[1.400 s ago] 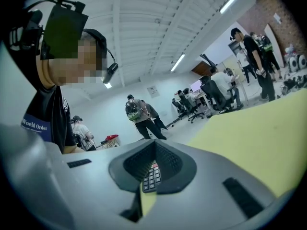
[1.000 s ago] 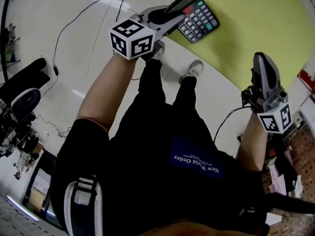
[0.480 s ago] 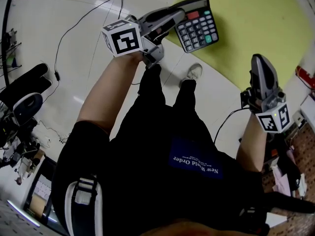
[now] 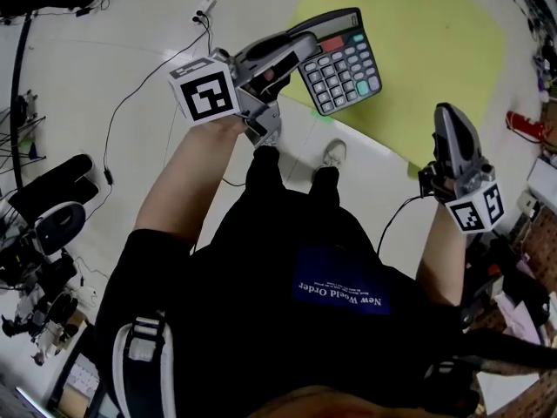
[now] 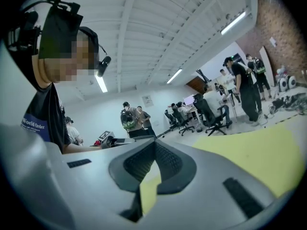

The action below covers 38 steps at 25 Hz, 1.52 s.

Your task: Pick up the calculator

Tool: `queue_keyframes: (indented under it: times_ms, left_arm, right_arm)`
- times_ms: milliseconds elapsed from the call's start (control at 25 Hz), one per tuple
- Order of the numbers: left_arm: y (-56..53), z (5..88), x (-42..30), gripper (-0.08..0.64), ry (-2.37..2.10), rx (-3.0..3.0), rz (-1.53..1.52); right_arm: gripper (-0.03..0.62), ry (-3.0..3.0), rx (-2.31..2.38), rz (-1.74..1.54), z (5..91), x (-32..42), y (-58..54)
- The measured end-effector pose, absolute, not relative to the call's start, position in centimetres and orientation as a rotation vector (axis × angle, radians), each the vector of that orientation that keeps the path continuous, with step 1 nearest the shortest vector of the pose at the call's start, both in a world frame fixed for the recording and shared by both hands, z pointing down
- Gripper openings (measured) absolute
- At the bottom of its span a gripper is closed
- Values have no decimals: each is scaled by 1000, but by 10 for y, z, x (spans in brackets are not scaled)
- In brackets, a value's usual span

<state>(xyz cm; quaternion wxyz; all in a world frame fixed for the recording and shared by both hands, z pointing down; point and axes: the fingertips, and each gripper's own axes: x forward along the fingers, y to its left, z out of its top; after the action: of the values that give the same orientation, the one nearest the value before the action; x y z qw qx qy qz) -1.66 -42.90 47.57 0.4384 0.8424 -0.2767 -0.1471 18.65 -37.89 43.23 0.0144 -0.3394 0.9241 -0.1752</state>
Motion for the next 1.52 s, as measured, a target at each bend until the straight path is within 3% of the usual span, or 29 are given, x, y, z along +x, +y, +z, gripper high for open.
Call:
queue_keyframes:
  times_ms: [600, 960, 1520]
  left_arm:
    - [-408, 319, 27, 92, -587, 2214, -388]
    - [-390, 279, 26, 92, -551, 2192, -402]
    - [-383, 261, 22, 92, -524, 2219, -452]
  right_arm:
    - [-14, 2761, -1327, -310, 307, 246, -339]
    - [-12, 2752, -1363, -161, 256, 246, -325]
    - [-14, 2734, -1425, -210, 259, 253, -324]
